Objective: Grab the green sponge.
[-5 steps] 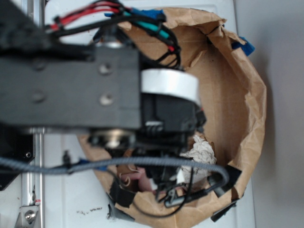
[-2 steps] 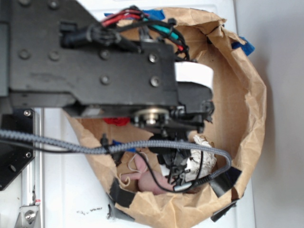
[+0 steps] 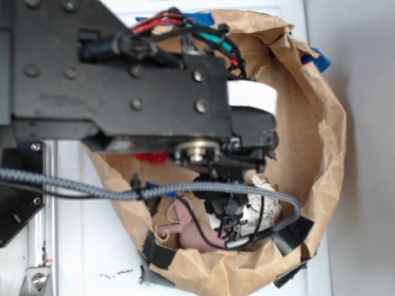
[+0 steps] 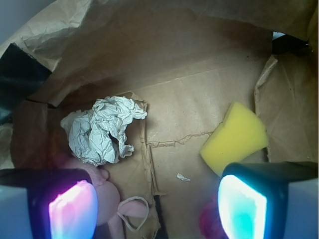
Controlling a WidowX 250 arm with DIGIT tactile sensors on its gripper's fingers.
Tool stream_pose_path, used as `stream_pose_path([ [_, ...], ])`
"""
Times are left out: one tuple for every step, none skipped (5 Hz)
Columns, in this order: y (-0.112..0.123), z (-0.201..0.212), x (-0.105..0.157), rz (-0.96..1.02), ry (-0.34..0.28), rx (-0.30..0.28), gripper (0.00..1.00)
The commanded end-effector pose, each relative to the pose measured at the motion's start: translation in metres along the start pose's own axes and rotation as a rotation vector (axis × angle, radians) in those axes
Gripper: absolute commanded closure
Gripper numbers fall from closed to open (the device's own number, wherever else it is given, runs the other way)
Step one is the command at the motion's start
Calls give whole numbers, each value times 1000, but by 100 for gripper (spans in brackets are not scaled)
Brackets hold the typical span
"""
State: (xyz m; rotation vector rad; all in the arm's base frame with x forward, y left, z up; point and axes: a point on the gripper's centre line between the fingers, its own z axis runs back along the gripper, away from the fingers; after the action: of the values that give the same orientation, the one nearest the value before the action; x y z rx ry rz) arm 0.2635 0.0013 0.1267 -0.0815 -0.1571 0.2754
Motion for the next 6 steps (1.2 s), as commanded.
stream_pose_path([
  [37,-19,9,91,-9,-68,0],
  [51,-35,14,138,6,-53,0],
  [56,-55,21,170,38,-28,0],
  [51,-73,23,177,54,-10,0],
  [49,-91,23,164,55,24,0],
  [46,-101,23,142,56,56,0],
])
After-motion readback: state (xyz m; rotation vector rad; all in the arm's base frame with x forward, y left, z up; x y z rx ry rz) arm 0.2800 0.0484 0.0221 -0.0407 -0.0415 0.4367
